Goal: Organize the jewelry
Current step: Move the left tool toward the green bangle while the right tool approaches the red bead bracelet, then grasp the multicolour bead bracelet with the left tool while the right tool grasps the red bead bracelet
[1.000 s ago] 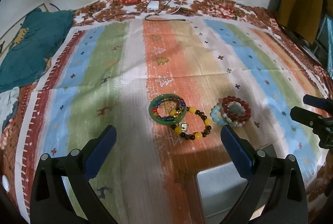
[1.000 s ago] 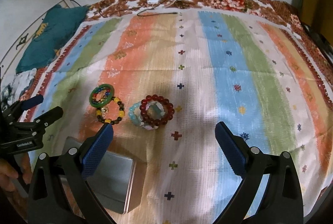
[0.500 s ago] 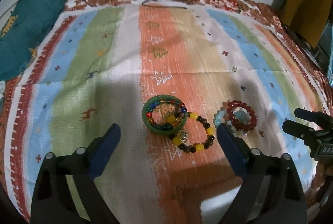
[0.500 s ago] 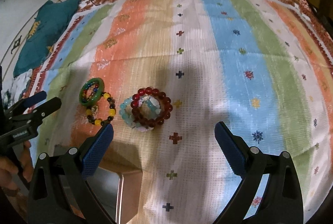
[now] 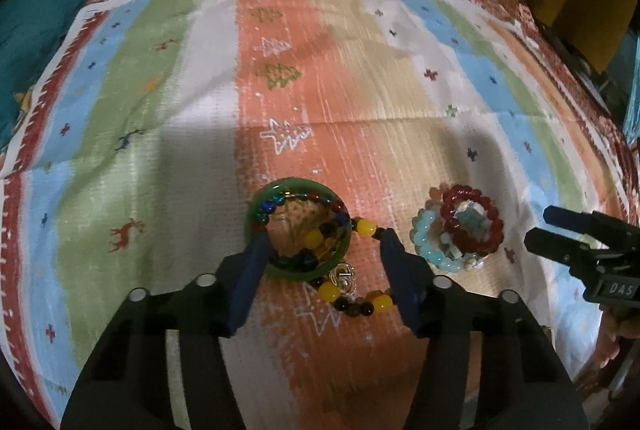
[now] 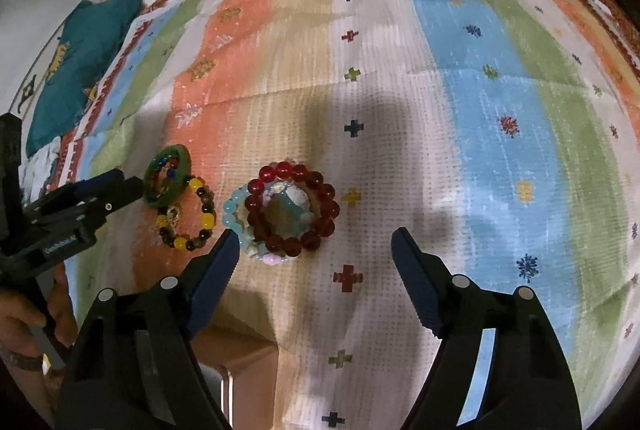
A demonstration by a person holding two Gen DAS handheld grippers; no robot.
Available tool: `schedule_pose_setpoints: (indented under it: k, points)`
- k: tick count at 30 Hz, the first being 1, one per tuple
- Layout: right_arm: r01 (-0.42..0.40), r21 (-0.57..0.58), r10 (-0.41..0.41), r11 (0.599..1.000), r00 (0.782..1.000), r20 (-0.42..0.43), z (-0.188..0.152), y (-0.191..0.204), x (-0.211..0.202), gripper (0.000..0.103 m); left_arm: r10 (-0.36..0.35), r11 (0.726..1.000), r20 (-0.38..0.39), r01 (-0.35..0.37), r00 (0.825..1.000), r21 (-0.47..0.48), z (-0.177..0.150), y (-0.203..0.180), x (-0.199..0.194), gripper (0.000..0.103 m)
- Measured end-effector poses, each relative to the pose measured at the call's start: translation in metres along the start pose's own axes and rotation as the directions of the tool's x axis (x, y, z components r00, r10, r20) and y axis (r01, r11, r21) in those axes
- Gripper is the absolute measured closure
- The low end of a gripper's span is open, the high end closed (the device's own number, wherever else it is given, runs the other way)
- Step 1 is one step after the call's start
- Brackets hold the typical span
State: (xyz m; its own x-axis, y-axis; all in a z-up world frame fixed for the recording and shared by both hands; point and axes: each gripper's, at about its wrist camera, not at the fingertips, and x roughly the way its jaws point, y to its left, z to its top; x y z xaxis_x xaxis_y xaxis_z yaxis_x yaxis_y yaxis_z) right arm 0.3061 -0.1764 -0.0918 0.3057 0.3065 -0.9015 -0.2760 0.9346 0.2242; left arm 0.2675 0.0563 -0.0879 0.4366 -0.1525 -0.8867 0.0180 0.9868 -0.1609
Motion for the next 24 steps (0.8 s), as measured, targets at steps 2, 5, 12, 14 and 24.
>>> schedule_pose_setpoints:
  k: [2, 5, 12, 14, 24]
  points:
    - [0.0, 0.007, 0.0, 1.0, 1.0, -0.011, 0.002, -0.003, 0.005, 0.031, 0.0, 1.0, -0.012, 0.0, 1.0, 0.007, 0.001, 0.0, 0.005, 0.053]
    - [-0.001, 0.022, 0.002, 1.0, 0.999, -0.033, 0.003, -0.008, 0.014, 0.034, -0.001, 1.0, -0.024, 0.001, 1.0, 0.012, 0.003, 0.0, 0.012, 0.054]
    - [-0.019, 0.046, 0.021, 0.999, 0.998, -0.052, 0.006, -0.01, 0.023, 0.038, -0.017, 1.0, -0.054, 0.018, 0.998, 0.019, 0.008, 0.0, 0.028, 0.067]
    - [-0.026, 0.046, 0.028, 0.999, 0.998, -0.06, 0.006, -0.009, 0.026, 0.044, -0.022, 1.0, -0.061, 0.023, 0.998, 0.009, 0.009, 0.001, 0.032, 0.08]
    - [-0.034, 0.07, 0.041, 0.997, 0.995, -0.093, 0.007, -0.017, 0.042, 0.064, -0.058, 0.998, -0.062, 0.059, 0.996, 0.006, 0.008, 0.0, 0.033, 0.09]
